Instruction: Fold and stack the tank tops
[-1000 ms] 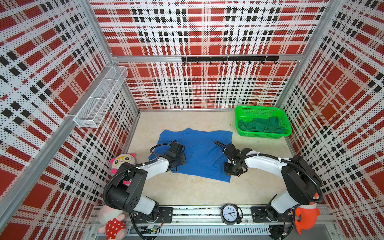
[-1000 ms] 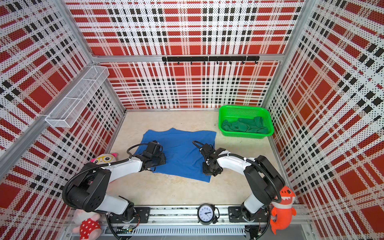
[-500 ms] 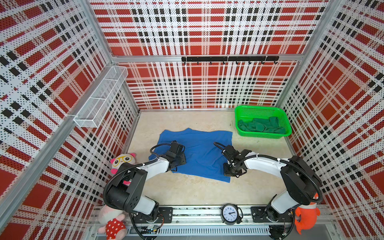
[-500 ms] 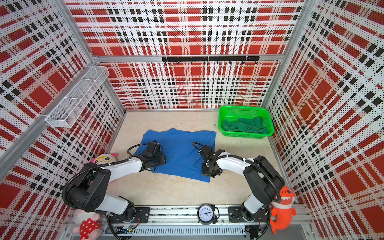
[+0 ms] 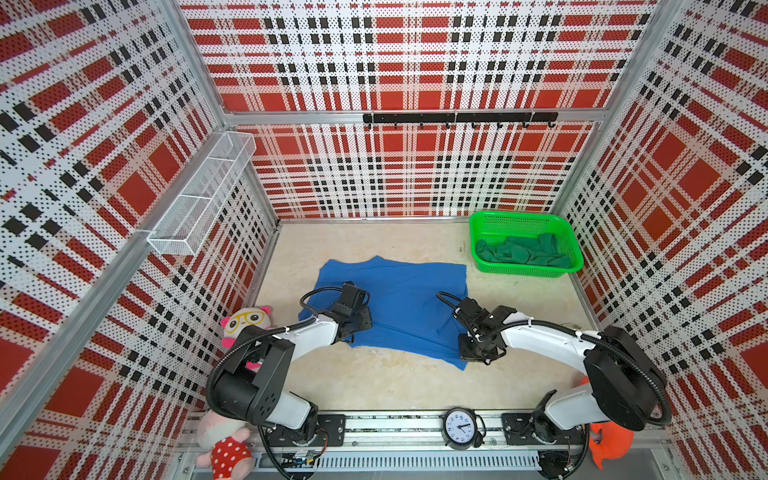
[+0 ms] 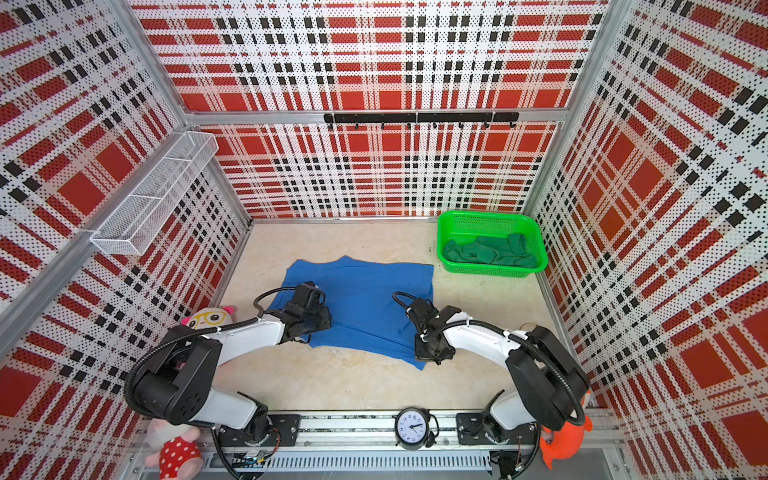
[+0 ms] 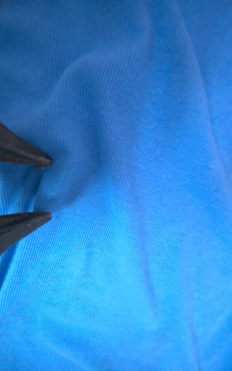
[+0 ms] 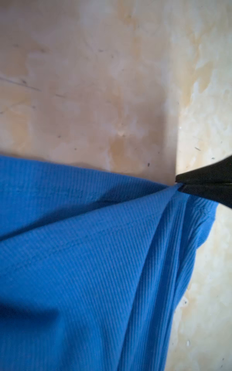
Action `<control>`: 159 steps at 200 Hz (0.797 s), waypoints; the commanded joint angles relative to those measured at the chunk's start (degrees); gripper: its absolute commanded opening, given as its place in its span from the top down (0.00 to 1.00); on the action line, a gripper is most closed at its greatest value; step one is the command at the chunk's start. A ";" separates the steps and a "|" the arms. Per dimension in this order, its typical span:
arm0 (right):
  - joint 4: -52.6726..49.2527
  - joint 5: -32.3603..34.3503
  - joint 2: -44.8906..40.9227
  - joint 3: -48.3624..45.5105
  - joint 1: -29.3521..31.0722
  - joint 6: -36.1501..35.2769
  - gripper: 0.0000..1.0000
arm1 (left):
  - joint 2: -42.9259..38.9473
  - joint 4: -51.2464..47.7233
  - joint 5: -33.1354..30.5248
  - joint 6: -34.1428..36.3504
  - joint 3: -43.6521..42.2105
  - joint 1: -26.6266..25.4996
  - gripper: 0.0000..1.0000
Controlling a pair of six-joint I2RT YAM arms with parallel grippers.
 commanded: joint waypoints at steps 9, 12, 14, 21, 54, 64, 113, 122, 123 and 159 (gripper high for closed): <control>-3.68 1.68 -3.09 -0.48 0.47 1.05 0.97 | -0.64 -1.63 -0.03 0.49 -1.67 0.11 0.57; -3.83 1.58 -3.27 -0.57 0.45 1.12 0.97 | -0.70 -1.63 0.01 0.51 -1.73 0.12 0.57; -3.87 1.46 -3.44 -0.65 0.45 1.13 0.98 | -0.74 -1.63 -0.02 0.51 -1.75 0.11 0.57; -4.25 1.00 -4.03 -1.06 0.45 1.30 0.98 | -0.83 -1.71 -0.05 0.57 -1.76 0.10 0.57; -4.87 -2.88 -8.10 -4.06 0.84 3.51 0.99 | -0.91 -1.92 0.15 0.57 -1.76 0.04 0.57; -4.48 -4.51 -9.43 -5.44 1.05 4.39 0.99 | -1.08 -1.98 0.19 0.49 -1.76 0.00 0.57; -2.93 -9.15 -9.83 -11.89 1.68 6.52 0.97 | -1.77 -3.16 0.00 0.04 -1.36 -0.72 0.57; -4.78 -7.36 -9.74 -10.70 1.60 5.88 0.96 | -2.00 -3.69 -0.12 -0.04 -1.17 -0.77 0.57; -5.04 -7.16 -9.74 -10.48 1.55 5.79 0.96 | -2.02 -3.76 -0.12 0.00 -1.15 -0.77 0.57; -11.30 -1.31 -10.70 -0.59 -3.75 0.50 0.74 | -5.31 -8.27 0.19 0.21 2.24 -1.25 0.56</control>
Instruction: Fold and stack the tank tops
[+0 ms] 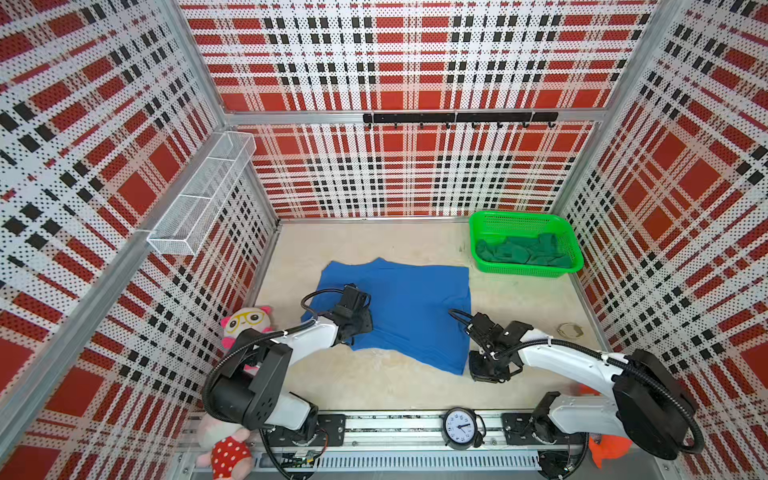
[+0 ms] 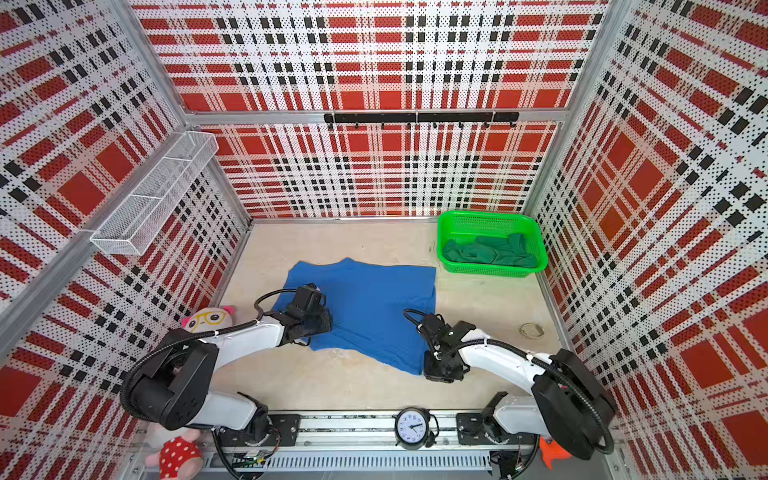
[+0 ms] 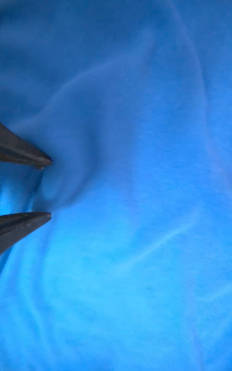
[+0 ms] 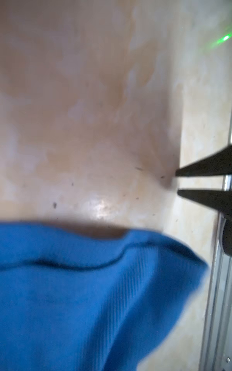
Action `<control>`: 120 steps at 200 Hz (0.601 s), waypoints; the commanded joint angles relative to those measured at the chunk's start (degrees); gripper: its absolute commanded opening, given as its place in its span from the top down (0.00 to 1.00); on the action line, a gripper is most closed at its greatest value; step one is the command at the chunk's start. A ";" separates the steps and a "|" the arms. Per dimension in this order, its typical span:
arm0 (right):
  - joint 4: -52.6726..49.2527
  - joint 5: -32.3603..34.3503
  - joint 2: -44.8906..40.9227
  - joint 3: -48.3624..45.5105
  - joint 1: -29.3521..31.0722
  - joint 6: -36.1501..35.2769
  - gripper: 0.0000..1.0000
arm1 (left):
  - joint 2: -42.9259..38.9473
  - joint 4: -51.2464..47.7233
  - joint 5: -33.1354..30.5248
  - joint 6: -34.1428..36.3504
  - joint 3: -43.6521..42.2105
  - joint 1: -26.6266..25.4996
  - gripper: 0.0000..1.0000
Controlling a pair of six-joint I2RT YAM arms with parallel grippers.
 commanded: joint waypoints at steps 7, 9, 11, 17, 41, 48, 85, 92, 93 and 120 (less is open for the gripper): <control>-5.60 5.90 -0.68 7.65 -5.39 -4.51 0.73 | -4.19 -5.72 0.27 0.36 3.65 -0.29 0.55; -5.45 6.08 -0.60 8.13 -5.77 -4.78 0.73 | -4.47 -6.01 0.33 0.40 3.92 -0.31 0.55; -5.33 6.38 -0.46 8.58 -6.35 -5.13 0.73 | -4.76 -6.17 0.37 0.45 4.16 -0.27 0.55; -4.36 7.16 0.03 9.88 -7.73 -6.03 0.73 | -5.50 -6.72 0.62 0.51 5.04 -0.23 0.55; 3.37 11.01 6.60 16.96 -9.51 -9.63 0.74 | -5.64 -6.34 1.61 2.14 8.85 0.55 0.53; 5.10 11.68 10.14 19.88 -9.95 -10.83 0.74 | -4.33 -5.21 1.78 3.17 10.47 1.33 0.52; 12.91 12.52 27.40 33.42 -10.30 -15.52 0.75 | 9.52 -0.79 4.54 7.76 22.35 4.61 0.54; 14.47 12.78 29.39 34.57 -10.38 -15.71 0.75 | 11.79 0.75 4.94 7.76 23.32 4.75 0.54; 14.76 12.87 29.70 34.66 -10.38 -15.73 0.75 | 11.93 0.96 5.03 7.76 23.40 4.80 0.54; 15.95 14.17 37.22 37.28 -10.95 -16.67 0.76 | 19.29 6.08 7.49 6.73 23.59 6.95 0.55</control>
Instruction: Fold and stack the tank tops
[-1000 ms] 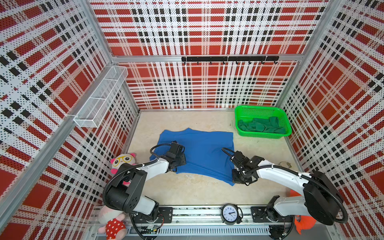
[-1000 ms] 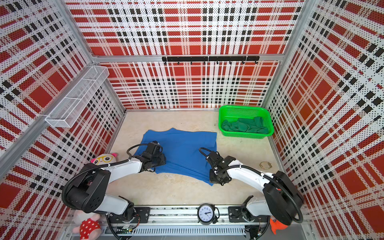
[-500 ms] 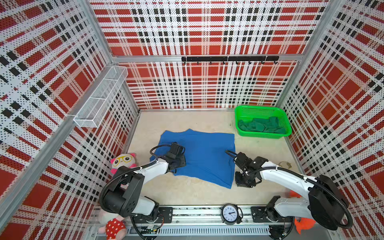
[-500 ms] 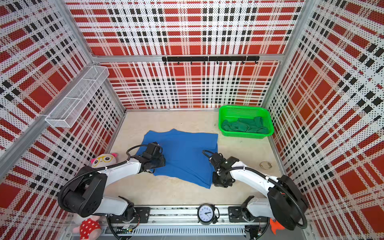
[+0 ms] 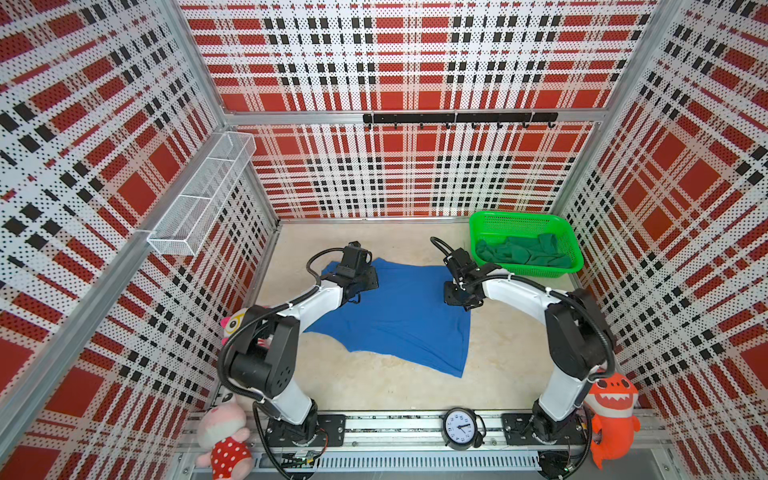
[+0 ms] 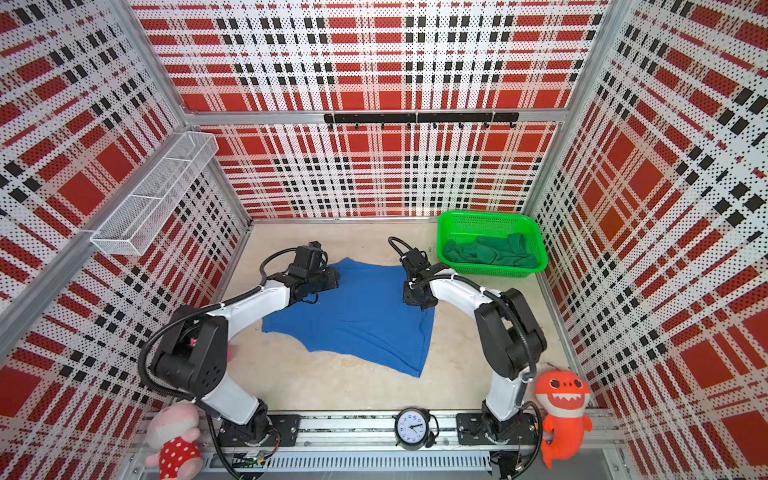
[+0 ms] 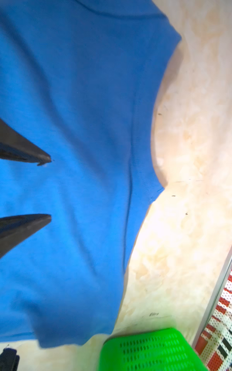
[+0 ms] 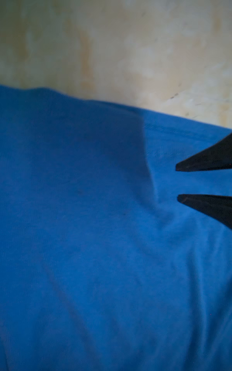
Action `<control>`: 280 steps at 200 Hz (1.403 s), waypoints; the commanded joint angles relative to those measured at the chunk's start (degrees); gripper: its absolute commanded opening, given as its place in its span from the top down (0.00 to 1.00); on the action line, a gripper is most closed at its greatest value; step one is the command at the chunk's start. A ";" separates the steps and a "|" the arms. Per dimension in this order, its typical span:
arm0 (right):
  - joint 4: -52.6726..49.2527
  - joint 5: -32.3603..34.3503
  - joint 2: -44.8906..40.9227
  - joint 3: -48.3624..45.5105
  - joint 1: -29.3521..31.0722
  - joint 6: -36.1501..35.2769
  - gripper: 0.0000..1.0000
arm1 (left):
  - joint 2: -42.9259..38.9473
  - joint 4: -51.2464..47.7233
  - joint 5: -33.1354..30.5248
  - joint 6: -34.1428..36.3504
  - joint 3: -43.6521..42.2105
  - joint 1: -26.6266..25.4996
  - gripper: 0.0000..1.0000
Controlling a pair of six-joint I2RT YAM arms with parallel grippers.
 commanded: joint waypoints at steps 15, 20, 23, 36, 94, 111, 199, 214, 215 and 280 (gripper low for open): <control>1.82 3.55 7.05 1.99 -1.50 -3.03 0.76 | 7.28 6.30 4.28 0.43 -1.32 3.32 0.55; 1.47 4.32 7.67 1.89 -2.02 -3.22 0.76 | 7.82 6.92 4.53 0.30 -1.73 3.81 0.55; 1.38 4.79 7.93 1.83 -2.37 -3.32 0.76 | 8.19 7.39 4.68 0.18 -1.96 4.12 0.55; 1.00 6.53 9.03 1.75 -4.16 -3.60 0.76 | 9.25 8.91 5.62 -0.29 -3.30 6.34 0.55; 2.96 5.05 20.70 17.54 -7.11 -13.43 0.76 | 10.14 13.82 6.30 -3.38 -6.89 11.44 0.57; 2.25 2.67 25.16 26.59 -7.08 -16.94 0.76 | 10.56 14.05 5.43 -4.04 -6.13 11.47 0.57; 0.42 -1.47 10.01 12.80 -3.28 -13.60 0.76 | 13.86 15.62 5.16 -4.78 -3.07 12.17 0.57; 2.03 -1.37 9.91 9.51 -3.19 -12.19 0.77 | 14.26 15.11 5.02 -4.38 -2.49 12.38 0.57; 2.09 -1.28 9.93 9.36 -3.23 -12.16 0.77 | 14.27 15.08 5.01 -4.29 -2.53 12.41 0.57; 3.52 8.69 3.75 -1.73 -8.10 -9.46 0.77 | 15.44 13.18 4.75 -3.14 -0.24 13.40 0.57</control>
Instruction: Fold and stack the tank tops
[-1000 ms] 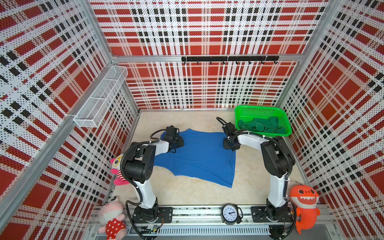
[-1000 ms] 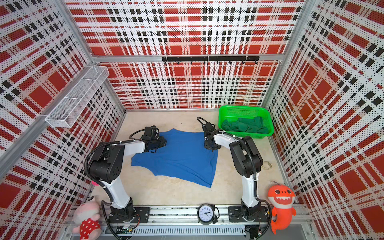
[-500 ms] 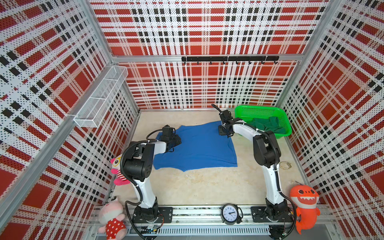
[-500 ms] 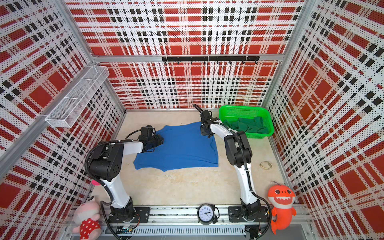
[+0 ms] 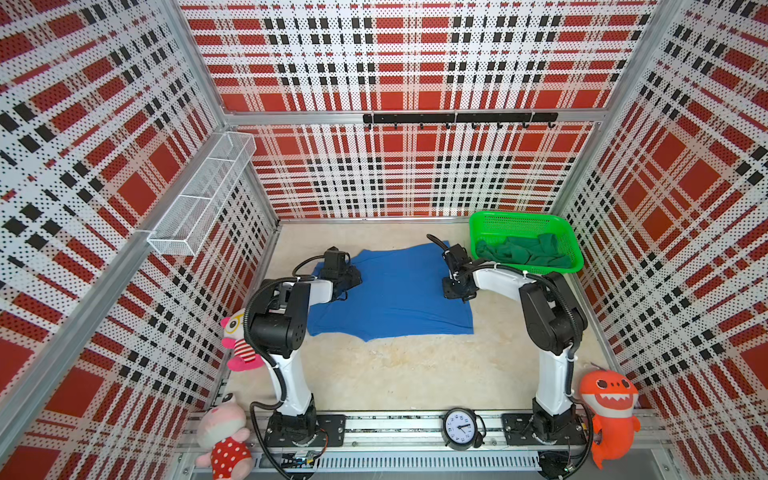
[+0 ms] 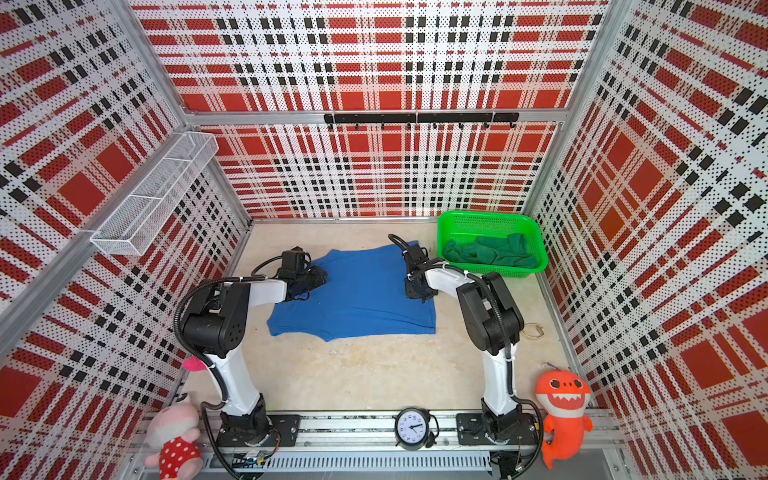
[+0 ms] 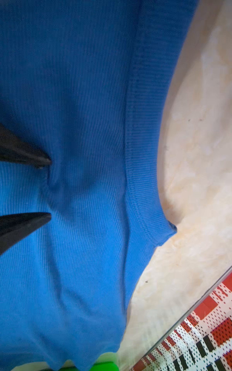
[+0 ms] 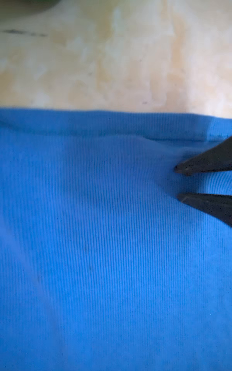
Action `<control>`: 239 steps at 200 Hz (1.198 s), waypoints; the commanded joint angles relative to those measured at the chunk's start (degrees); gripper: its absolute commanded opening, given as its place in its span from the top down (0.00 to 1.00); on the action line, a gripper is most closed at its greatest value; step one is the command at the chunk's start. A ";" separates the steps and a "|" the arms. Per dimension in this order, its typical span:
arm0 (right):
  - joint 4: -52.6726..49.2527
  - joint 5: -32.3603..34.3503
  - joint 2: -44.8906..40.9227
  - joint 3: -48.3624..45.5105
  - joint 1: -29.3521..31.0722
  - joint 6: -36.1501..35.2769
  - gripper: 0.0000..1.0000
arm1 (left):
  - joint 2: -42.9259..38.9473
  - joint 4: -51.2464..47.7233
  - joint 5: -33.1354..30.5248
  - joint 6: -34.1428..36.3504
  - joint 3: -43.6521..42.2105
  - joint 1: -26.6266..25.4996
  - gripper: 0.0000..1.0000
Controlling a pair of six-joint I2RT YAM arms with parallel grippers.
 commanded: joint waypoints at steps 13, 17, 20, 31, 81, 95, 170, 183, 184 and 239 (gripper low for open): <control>0.23 5.85 -6.96 -7.33 -3.87 0.96 0.76 | 2.67 -4.28 -1.79 1.66 1.66 1.19 0.57; 0.69 5.71 -7.47 -7.98 -4.09 0.87 0.76 | 2.78 -4.34 -1.88 1.67 1.73 1.27 0.57; 0.90 5.29 -7.90 -8.26 -4.21 0.73 0.76 | 2.77 -4.42 -1.84 1.74 1.92 1.15 0.57; 1.12 4.38 -8.84 -8.97 -4.25 0.25 0.76 | 2.85 -4.43 -1.48 1.70 2.18 1.26 0.57; -3.64 -2.97 -25.41 -14.88 -2.01 2.53 0.72 | -2.93 -8.24 0.54 2.66 5.54 -0.95 0.47; -5.32 -6.03 -29.16 -18.87 -1.52 4.35 0.71 | -6.37 -10.79 0.52 3.27 6.44 -1.72 0.42; -5.13 -11.97 -36.91 -29.31 0.63 9.67 0.60 | -41.36 -30.12 -8.46 -4.94 -14.94 -14.29 0.40; -4.57 -11.93 -35.63 -29.03 0.63 10.11 0.60 | -47.60 -31.86 -8.12 -11.14 -20.74 -17.44 0.43; -4.51 -11.88 -35.58 -29.08 0.63 10.14 0.60 | -48.04 -31.94 -8.08 -11.64 -21.11 -17.70 0.43; -2.37 -11.93 -33.40 -29.08 0.63 9.35 0.60 | -57.23 -21.66 -6.60 -29.22 -37.43 -26.66 0.56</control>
